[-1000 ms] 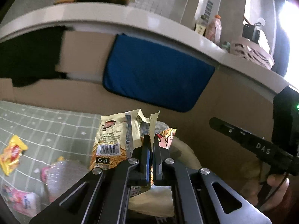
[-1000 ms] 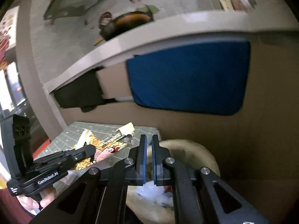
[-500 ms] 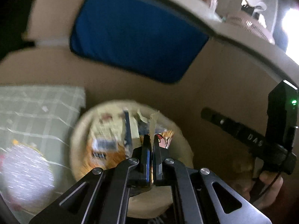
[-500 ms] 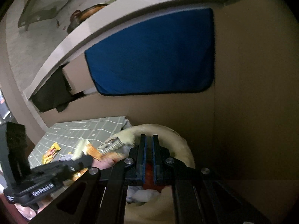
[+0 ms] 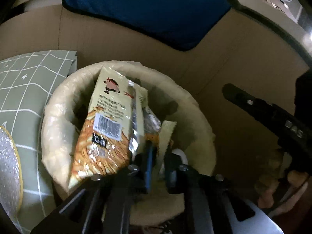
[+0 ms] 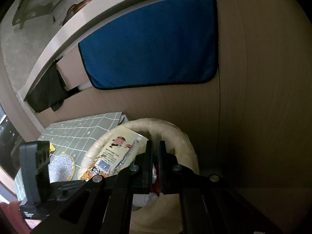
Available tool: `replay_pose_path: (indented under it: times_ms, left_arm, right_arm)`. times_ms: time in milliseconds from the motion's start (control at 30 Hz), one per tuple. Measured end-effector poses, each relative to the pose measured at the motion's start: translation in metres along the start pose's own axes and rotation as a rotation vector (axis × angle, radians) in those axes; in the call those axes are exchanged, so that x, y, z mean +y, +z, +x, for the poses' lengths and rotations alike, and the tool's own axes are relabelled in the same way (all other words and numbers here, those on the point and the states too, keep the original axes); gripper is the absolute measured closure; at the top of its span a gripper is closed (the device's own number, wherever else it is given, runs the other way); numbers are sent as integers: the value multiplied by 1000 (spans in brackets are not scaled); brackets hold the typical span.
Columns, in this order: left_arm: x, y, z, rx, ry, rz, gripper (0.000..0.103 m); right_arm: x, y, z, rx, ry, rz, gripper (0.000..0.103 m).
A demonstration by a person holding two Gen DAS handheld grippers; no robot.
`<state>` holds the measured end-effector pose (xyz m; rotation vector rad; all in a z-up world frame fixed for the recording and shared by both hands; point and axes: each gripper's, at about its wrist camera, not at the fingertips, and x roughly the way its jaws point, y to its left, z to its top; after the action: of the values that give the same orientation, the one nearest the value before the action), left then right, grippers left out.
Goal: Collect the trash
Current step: 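Open the left tool to drop the wrapper while the right tool drops the tissue into the wastebasket, then move both open tools back over the table toward the Kleenex packet and glitter disc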
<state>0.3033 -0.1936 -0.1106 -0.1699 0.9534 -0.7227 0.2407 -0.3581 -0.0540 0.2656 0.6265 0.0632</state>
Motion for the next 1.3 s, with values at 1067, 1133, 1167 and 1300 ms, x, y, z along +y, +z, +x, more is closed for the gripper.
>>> replay_pose_path:
  times_ms: [1067, 1133, 1167, 1300]
  left_arm:
    - [192, -119, -273, -404, 494, -389, 57]
    - [206, -112, -264, -364, 466, -372, 57]
    - [212, -107, -259, -345, 448, -359, 57]
    - [228, -80, -234, -258, 386, -320, 57]
  right_arm:
    - [237, -78, 59, 222, 407, -453, 68]
    - [236, -78, 62, 233, 419, -434, 68]
    - [235, -79, 61, 235, 424, -431, 68]
    - [232, -82, 56, 241, 412, -447, 68]
